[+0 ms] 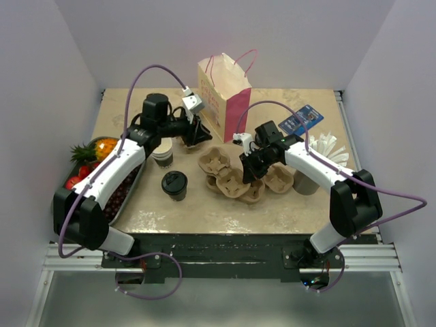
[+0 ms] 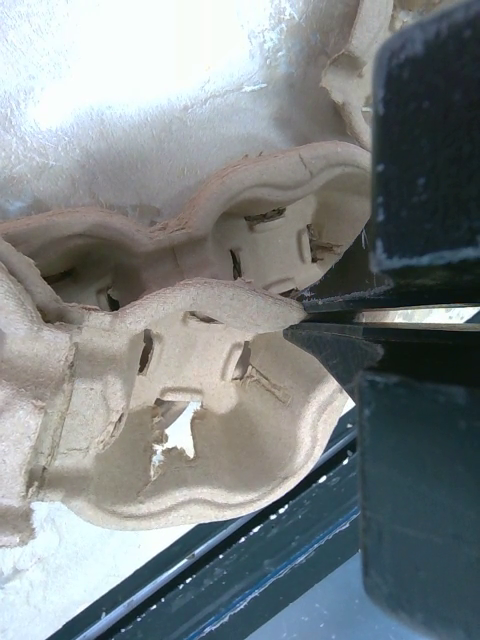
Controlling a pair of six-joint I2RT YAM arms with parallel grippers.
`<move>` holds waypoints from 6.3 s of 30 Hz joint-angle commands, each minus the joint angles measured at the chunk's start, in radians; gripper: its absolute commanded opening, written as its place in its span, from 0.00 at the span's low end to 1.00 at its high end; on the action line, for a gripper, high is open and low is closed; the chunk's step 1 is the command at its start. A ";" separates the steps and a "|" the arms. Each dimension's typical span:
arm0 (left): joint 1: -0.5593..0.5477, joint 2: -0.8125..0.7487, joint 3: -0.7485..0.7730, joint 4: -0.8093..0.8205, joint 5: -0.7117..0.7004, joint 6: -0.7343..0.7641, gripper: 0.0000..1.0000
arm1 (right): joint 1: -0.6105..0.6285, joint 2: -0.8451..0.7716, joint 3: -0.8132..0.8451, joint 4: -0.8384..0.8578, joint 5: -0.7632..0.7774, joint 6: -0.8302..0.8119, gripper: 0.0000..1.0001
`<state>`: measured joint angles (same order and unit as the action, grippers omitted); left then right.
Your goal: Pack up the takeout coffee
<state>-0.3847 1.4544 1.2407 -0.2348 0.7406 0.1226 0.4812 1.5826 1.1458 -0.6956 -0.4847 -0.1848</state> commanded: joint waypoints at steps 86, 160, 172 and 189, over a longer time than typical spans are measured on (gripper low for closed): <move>0.165 -0.083 0.046 -0.064 -0.455 -0.001 0.66 | 0.169 0.148 0.358 -0.168 0.149 -0.078 0.46; 0.234 0.383 0.585 0.219 -0.425 -0.301 0.75 | 0.320 0.211 0.370 -0.173 0.380 -0.079 0.45; 0.234 0.417 0.623 0.249 -0.376 -0.327 0.75 | 0.320 0.198 0.437 -0.162 0.403 -0.067 0.58; 0.234 0.402 0.586 0.258 -0.322 -0.348 0.75 | 0.320 0.211 0.405 -0.177 0.446 -0.110 0.50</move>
<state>-0.1574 1.8812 1.8229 -0.0231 0.3973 -0.2001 0.8005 1.7977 1.5654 -0.8661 -0.0696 -0.2703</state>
